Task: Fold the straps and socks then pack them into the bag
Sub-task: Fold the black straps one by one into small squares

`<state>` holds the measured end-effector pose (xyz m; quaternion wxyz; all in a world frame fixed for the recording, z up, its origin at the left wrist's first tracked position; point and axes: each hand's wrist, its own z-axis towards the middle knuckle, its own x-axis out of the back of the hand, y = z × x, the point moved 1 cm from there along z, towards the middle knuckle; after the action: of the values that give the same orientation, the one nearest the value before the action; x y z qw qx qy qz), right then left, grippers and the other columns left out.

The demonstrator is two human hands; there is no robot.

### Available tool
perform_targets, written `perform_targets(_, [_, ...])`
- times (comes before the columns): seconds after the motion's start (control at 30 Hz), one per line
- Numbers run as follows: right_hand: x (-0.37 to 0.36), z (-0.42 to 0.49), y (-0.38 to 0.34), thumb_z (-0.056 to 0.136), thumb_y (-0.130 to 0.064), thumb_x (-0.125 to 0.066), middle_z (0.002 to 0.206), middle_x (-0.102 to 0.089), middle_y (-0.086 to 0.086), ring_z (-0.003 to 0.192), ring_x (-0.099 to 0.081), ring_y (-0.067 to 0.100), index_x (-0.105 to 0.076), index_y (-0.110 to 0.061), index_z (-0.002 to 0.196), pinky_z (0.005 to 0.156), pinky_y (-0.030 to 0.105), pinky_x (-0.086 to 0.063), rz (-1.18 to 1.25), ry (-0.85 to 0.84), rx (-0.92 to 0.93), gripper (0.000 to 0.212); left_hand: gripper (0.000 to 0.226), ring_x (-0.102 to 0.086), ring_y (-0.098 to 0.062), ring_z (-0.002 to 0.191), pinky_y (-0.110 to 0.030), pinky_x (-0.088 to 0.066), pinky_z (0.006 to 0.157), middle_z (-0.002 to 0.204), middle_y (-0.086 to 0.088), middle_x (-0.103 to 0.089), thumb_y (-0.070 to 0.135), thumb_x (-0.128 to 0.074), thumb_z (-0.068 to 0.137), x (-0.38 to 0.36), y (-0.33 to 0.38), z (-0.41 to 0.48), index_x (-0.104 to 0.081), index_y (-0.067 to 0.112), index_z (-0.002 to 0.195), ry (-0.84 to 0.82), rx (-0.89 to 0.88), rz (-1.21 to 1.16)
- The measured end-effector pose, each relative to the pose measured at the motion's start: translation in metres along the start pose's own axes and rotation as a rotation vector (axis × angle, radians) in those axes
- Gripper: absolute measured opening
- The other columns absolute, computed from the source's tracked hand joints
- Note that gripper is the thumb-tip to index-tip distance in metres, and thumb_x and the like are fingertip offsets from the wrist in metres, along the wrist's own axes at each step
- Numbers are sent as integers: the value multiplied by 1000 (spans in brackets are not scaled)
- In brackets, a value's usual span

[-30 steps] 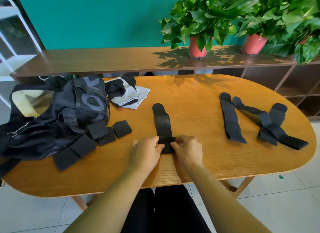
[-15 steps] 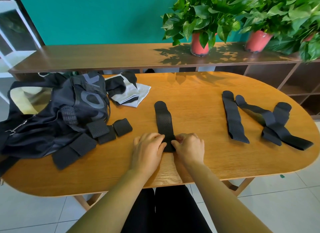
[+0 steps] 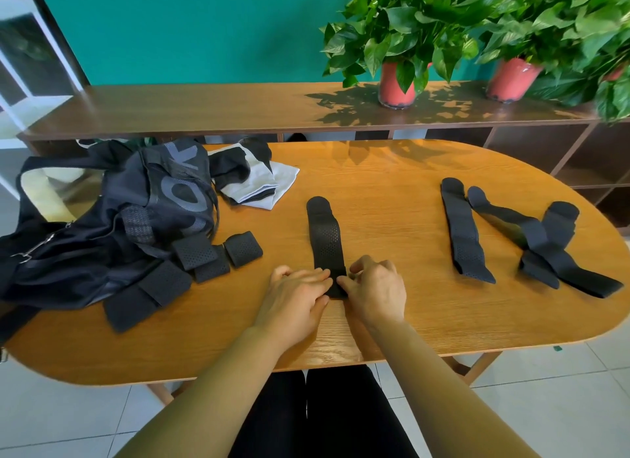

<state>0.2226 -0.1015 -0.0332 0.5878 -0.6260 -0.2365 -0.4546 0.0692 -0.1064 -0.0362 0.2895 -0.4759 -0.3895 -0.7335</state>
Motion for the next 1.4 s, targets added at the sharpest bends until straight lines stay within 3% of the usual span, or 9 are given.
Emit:
perform_targets(0.13, [5, -12, 10, 81, -24, -63, 93, -62, -6, 96, -50, 14, -64, -19, 100, 71, 27, -47, 140, 38, 212, 20, 28, -49, -2, 125, -27, -21, 97, 133, 12, -58, 29, -52, 98, 5, -3, 6, -64, 28, 123, -5, -29, -16])
perform_targets(0.27, [11, -28, 18, 69, -14, -56, 113, -64, -8, 118, -43, 11, -64, -18, 116, 94, 26, -39, 126, -61, 473, 48, 23, -57, -10, 103, -29, -23, 89, 111, 12, -68, 31, -49, 99, 14, -3, 5, -67, 31, 114, -8, 24, -57])
perform_targets(0.4, [15, -27, 20, 81, -7, -64, 102, -64, -8, 109, -49, 8, -70, -18, 106, 90, 31, -42, 186, -14, 444, 28, 26, -38, -10, 82, -30, -22, 81, 90, 10, -67, 36, -41, 101, 21, 1, -3, -63, 37, 115, -67, 115, -128])
perform_targets(0.5, [18, -26, 16, 83, -11, -68, 86, -49, -28, 96, -54, 13, -73, -18, 97, 83, 34, -47, 244, -20, 428, 16, 28, -37, -1, 76, -31, -25, 88, 77, 9, -64, 38, -37, 102, 22, -1, -5, -62, 38, 114, -99, 178, -192])
perform_targets(0.67, [8, -21, 15, 85, -23, -67, 82, -55, -7, 92, -52, 16, -70, -20, 93, 80, 39, -48, 264, -34, 283, 9, 36, -36, -7, 96, -32, -29, 97, 102, 17, -56, 39, -56, 94, 24, -1, -3, -51, 40, 130, -89, 317, -325])
perform_targets(0.77, [4, -19, 11, 87, -28, -64, 85, -54, -1, 88, -54, 18, -69, -20, 96, 76, 35, -48, 246, -4, 204, 13, 41, -56, -12, 106, -32, -34, 103, 106, 11, -66, 27, -63, 91, 16, -2, 0, -53, 35, 130, -6, 382, -361])
perform_targets(0.9, [0, -16, 5, 88, -32, -62, 86, -53, -1, 83, -56, 21, -69, -22, 101, 71, 32, -47, 238, 47, 112, 18, 43, -64, -10, 99, -30, -51, 91, 112, 4, -69, 21, -68, 88, 7, -1, 6, -58, 24, 130, 116, 481, -449])
perform_targets(1.07, [-6, -9, -3, 91, -36, -57, 90, -51, -1, 82, -57, 22, -69, -24, 106, 71, 30, -47, 187, 35, 43, 23, 40, -64, -12, 101, -18, -46, 81, 115, -1, -69, 24, -66, 90, 3, 0, 14, -60, 17, 129, 167, 543, -443])
perform_targets(1.4, [-6, 1, -10, 92, -36, -55, 86, -46, 1, 84, -57, 26, -70, -19, 101, 72, 32, -47, 79, 7, 23, 24, 37, -64, -12, 99, -29, -54, 81, 112, 6, -70, 36, -58, 94, 3, -2, 23, -60, 24, 128, 163, 577, -206])
